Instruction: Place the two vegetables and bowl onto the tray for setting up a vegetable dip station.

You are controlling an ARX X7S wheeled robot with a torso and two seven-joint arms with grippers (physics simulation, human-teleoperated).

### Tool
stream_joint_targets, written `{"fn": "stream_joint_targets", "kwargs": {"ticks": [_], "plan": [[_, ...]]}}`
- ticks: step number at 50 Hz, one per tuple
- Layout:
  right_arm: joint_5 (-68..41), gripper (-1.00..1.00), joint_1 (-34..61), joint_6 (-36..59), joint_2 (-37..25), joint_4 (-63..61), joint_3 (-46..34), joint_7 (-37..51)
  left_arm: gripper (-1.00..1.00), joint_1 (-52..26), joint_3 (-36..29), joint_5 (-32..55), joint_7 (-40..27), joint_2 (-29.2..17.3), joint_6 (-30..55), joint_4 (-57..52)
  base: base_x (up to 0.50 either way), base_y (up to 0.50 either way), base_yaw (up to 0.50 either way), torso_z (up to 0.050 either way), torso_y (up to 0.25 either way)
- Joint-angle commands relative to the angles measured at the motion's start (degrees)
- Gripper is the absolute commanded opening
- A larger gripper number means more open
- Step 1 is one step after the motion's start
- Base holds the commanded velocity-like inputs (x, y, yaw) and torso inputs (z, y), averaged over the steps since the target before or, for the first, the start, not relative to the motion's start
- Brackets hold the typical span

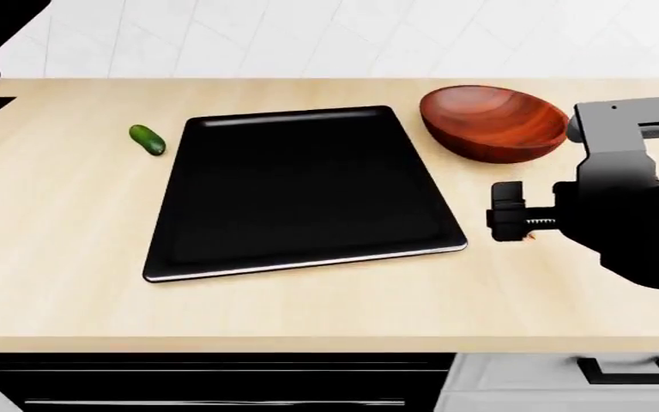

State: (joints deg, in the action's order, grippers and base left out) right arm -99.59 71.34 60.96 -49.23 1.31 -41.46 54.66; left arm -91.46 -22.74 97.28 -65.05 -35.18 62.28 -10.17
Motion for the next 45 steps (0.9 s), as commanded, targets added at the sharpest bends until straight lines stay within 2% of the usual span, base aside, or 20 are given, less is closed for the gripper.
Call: {"fn": "stream_joint_targets", "kwargs": {"ticks": [1,16,45], "plan": [[3.5,1.0,1.1,1.0,2.4,4.1,-2.1,-3.3,1.0,0.0,-0.1,0.2,-0.1,-0.2,-0.2,-0.1,0.0,0.0,0.0,0.0,0.0],[7.9,1.0,1.1,-0.1,4.9,8.6,-4.1,-8.2,1.0,-0.4,-0.4,0.4,-0.1,-0.2,-0.3,0.0,0.0,0.0,0.0,0.0,0.0],[8.7,1.0,-5.2,-3.6,4.4,8.8,-4.8,-9.3,1.0,-0.3,-0.9,0.8,-0.2,-0.5,-0.8,-0.4,0.0,0.0,0.0,0.0,0.0]]}}
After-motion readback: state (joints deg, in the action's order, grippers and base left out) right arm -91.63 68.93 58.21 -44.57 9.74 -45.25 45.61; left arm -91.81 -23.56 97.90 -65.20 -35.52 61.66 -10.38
